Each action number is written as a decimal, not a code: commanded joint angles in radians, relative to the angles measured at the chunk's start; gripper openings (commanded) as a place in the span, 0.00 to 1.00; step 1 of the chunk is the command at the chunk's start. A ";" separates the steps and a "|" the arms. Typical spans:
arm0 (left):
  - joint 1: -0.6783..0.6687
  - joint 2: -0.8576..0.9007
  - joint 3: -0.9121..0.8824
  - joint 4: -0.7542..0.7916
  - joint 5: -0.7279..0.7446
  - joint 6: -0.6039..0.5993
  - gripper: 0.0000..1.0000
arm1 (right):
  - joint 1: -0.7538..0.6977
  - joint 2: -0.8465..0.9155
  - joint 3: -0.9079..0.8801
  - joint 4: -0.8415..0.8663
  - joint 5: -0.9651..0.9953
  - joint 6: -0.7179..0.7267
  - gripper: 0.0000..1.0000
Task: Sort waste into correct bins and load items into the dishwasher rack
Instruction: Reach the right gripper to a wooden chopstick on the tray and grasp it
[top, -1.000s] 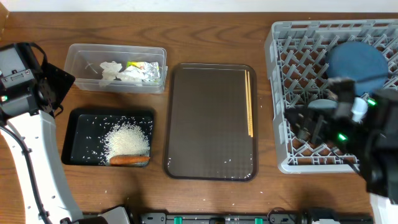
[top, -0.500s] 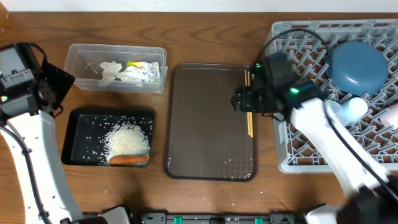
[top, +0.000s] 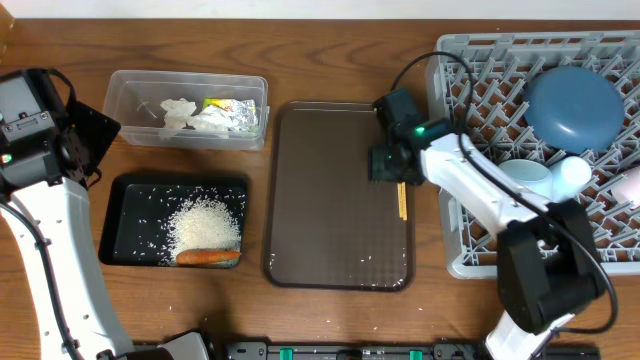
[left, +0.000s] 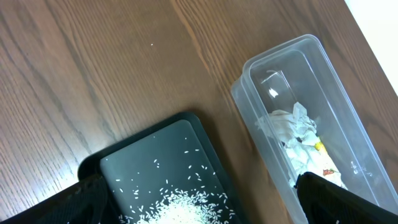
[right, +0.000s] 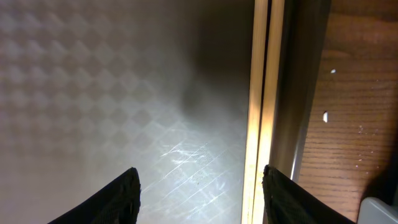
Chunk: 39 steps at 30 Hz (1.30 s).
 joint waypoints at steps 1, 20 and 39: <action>0.004 0.005 0.010 -0.002 -0.012 -0.001 1.00 | 0.025 0.027 0.023 0.010 0.093 0.038 0.60; 0.004 0.005 0.010 -0.002 -0.012 -0.001 1.00 | 0.030 0.101 0.022 0.059 0.099 0.038 0.58; 0.004 0.005 0.010 -0.002 -0.012 -0.001 1.00 | 0.034 0.153 0.021 0.074 0.099 0.038 0.52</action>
